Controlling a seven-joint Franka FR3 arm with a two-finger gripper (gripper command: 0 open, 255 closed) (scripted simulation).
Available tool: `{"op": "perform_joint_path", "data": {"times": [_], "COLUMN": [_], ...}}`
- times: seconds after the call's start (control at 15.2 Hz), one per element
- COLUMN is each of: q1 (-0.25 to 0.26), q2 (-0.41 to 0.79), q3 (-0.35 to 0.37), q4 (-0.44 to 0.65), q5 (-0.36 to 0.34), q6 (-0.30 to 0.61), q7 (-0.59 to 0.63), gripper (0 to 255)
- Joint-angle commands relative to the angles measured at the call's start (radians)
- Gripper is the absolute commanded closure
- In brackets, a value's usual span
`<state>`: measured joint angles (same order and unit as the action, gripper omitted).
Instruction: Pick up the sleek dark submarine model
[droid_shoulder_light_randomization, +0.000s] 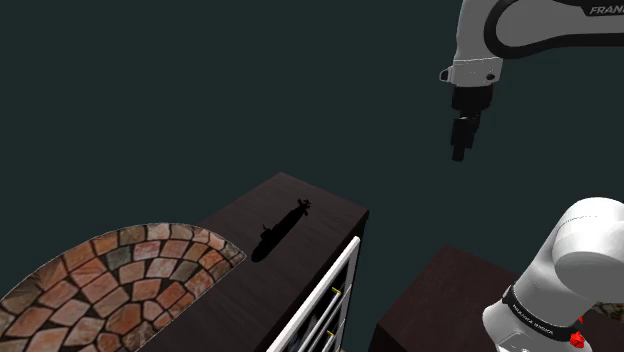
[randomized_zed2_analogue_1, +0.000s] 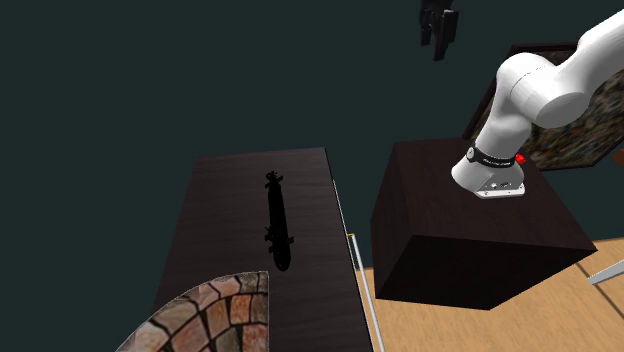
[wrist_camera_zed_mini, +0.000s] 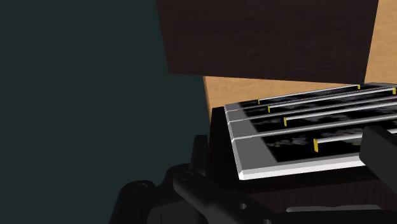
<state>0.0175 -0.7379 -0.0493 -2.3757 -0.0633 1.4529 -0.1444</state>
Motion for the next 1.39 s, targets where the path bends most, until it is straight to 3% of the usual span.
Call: {"op": "perform_joint_path", "data": {"times": [0.0, 0.4, 0.79, 1.32], "q1": [0.000, -0.002, -0.010, -0.042], "q2": [0.000, 0.055, 0.187, 0.460], "q3": [0.000, 0.148, 0.290, 0.451], "q4": [0.000, -0.053, -0.042, 0.067], "q5": [0.000, 0.119, 0.208, 0.228], "q6": [0.000, 0.107, 0.239, 0.417], "q7": [0.000, 0.291, 0.571, 0.947], "gripper": [0, 0, 0, 0]}}
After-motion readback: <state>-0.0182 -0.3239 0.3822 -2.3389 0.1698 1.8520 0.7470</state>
